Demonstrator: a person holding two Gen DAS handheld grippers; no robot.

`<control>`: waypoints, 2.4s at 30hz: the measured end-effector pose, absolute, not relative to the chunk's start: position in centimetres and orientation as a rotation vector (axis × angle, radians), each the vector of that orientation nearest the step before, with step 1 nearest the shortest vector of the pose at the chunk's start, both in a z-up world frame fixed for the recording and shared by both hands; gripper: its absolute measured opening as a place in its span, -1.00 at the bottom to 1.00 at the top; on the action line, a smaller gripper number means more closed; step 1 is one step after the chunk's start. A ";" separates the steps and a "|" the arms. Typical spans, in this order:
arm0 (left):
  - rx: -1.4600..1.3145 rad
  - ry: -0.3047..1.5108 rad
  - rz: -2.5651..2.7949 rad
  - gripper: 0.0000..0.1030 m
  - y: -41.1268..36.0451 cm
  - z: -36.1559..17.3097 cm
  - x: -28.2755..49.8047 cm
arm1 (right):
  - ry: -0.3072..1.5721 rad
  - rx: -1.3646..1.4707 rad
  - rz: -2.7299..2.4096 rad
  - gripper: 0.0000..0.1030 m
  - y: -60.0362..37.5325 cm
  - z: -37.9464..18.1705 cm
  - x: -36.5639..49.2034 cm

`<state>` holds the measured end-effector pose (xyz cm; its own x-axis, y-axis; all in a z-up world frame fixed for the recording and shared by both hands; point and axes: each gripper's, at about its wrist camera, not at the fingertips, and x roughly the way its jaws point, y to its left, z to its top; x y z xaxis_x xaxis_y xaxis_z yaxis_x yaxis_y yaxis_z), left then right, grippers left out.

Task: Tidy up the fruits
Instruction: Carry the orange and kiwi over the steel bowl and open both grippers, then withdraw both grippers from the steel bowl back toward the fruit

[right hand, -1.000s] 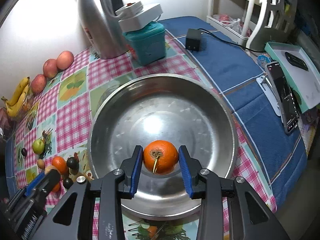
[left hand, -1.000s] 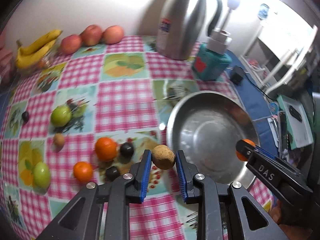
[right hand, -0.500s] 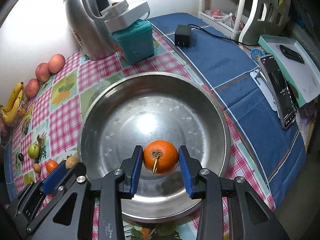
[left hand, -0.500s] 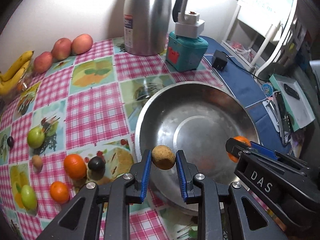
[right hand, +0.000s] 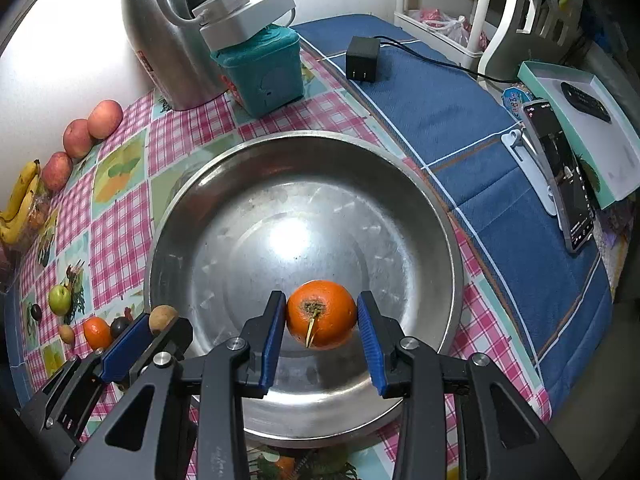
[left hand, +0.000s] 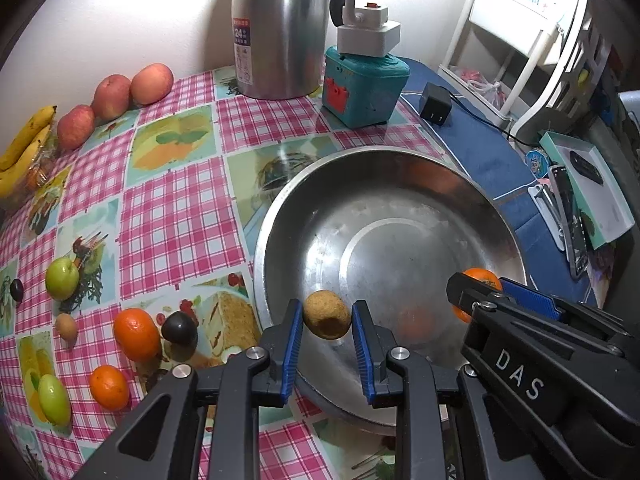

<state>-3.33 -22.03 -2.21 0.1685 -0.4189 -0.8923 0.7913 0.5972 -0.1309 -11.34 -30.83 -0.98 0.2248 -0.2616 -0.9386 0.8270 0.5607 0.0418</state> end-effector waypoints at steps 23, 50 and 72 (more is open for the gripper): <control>0.391 1.107 -0.894 -0.31 -21.9 -1.6 -3.1 | 1.099 0.621 -0.810 -0.15 -30.9 -0.7 -11.2; 0.197 1.236 -0.602 -0.23 -14.6 -0.3 2.8 | 1.067 0.591 -0.799 -0.15 -29.8 0.6 -11.1; 0.051 1.232 -0.397 -0.22 -5.9 1.6 7.2 | 1.086 0.345 -0.612 -0.15 -22.1 2.5 -6.1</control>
